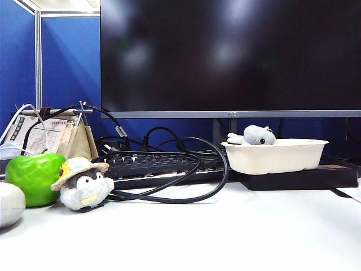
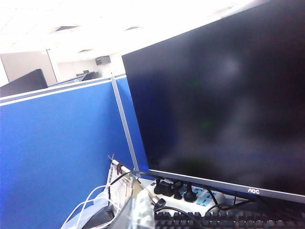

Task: Identity fluffy octopus among items on the table, put them into the paper lunch box.

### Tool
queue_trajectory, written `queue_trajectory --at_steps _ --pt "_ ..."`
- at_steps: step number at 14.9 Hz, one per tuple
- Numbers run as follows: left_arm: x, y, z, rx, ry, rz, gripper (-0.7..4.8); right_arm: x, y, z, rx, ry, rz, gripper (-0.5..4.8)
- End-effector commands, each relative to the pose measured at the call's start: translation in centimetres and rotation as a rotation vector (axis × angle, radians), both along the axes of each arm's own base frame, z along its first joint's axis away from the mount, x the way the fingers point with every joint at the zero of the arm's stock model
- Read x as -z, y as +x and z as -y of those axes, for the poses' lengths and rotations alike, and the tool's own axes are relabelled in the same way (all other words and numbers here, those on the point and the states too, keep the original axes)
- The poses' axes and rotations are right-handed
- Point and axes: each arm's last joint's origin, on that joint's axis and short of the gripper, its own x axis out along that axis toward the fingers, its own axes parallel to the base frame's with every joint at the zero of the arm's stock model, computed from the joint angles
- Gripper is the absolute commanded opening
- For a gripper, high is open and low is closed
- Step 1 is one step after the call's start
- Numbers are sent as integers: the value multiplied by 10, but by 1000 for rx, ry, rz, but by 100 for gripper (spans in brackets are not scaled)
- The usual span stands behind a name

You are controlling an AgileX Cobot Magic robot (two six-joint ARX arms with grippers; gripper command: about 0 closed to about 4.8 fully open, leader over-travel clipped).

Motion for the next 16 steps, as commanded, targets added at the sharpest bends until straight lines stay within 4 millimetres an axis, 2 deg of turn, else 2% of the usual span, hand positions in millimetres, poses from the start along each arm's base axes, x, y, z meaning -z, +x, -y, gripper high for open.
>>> queue_trajectory --at_steps 1,4,8,11,16 --pt "-5 -12 -12 -62 13 88 -6 4 -17 3 16 -5 12 -7" --pt "-7 -43 -35 -74 -55 161 -6 3 -33 8 97 17 95 -7" --pt "2 -78 -63 -75 -107 180 -6 9 -34 9 97 -7 59 -6" --pt "17 -101 -81 -85 -92 161 -6 16 -32 8 107 -54 1 -6" --pt "58 -118 -94 -83 -39 18 -6 29 -28 8 172 -284 -5 -6"
